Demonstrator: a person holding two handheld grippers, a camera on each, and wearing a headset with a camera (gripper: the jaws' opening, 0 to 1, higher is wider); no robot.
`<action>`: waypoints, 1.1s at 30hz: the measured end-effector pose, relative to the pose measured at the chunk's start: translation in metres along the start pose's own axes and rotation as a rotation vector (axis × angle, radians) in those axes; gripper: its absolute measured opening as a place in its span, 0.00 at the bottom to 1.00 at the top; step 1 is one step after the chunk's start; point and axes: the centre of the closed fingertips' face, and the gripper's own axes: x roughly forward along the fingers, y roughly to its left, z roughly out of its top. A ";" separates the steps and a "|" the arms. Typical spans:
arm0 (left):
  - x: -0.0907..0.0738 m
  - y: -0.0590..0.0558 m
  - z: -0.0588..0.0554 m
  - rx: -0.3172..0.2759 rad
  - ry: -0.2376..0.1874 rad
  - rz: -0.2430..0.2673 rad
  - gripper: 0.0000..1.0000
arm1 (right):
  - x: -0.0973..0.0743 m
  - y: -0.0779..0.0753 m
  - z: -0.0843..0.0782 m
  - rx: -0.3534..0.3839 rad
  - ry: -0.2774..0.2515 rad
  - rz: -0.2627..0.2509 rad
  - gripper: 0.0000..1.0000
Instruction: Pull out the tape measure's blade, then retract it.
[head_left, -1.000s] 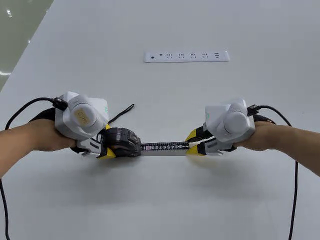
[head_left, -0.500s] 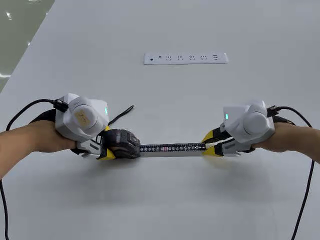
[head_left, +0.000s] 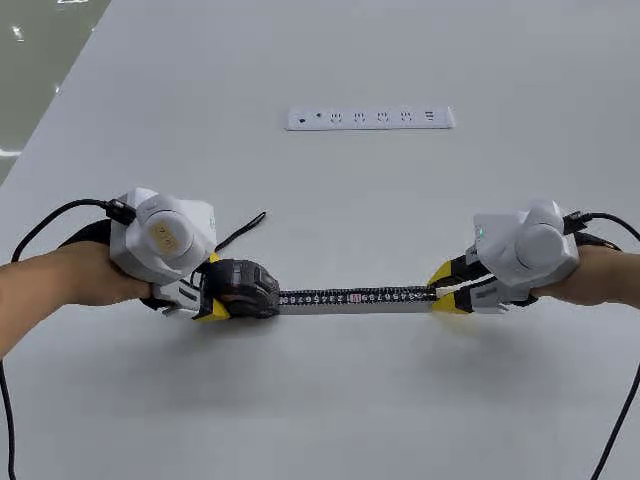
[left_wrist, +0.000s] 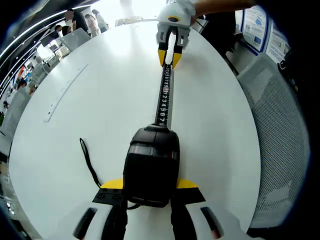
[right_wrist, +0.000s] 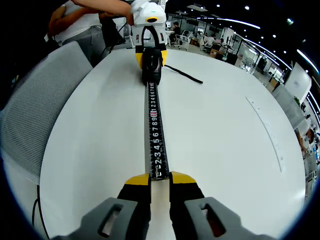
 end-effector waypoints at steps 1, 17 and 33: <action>0.000 0.000 0.000 0.000 0.000 0.000 0.30 | -0.001 0.000 -0.001 0.001 0.001 -0.001 0.11; 0.000 -0.001 0.001 0.007 0.000 -0.003 0.30 | -0.012 0.002 -0.013 0.016 0.024 -0.011 0.11; 0.001 0.000 0.003 0.034 0.008 -0.010 0.32 | -0.011 0.000 -0.014 0.025 0.034 -0.016 0.15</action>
